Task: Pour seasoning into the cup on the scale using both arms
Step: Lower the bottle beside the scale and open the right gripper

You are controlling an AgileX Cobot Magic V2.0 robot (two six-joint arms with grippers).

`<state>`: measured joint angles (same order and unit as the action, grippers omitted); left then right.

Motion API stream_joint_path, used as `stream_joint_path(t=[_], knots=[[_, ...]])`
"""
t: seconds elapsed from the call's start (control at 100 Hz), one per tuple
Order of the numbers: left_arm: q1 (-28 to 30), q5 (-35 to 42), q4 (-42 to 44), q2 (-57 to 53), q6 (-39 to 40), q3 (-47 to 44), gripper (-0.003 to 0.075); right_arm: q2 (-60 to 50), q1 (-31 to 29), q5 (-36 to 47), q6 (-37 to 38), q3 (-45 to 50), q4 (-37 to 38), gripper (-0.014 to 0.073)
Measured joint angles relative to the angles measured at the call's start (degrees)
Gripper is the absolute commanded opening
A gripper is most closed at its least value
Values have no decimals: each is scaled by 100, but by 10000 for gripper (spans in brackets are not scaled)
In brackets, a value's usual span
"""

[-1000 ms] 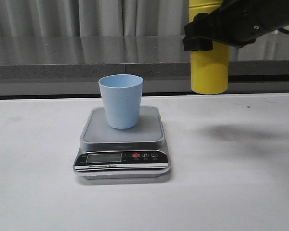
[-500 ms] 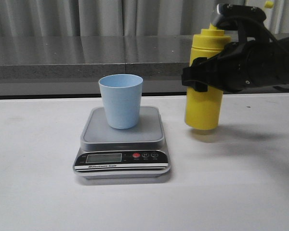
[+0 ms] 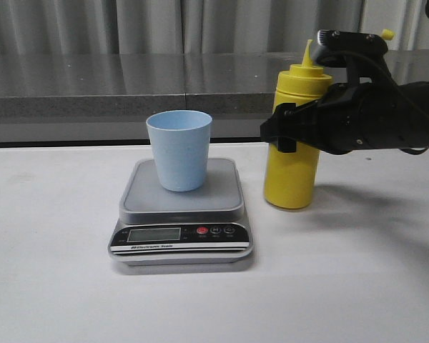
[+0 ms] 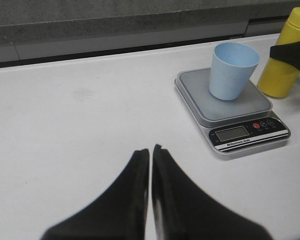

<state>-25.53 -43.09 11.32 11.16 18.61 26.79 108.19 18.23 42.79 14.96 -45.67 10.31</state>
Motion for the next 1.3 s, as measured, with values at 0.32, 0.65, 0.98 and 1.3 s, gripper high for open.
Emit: stream_joint_path(t=[0.32,0.65,0.98,1.3], knots=[[0,0,0,0,0,0,11,-204,11,8,0,224,5,646],[0,0,0,0,0,0,11,-874,69,13,-12,921,-3,646],[0,0,0,0,0,0,11,-1543,83,-18,-12,1667,-3,645],[0,0,0,0,0,0,11,-2696,83,-150,-12,2289,-38,345]])
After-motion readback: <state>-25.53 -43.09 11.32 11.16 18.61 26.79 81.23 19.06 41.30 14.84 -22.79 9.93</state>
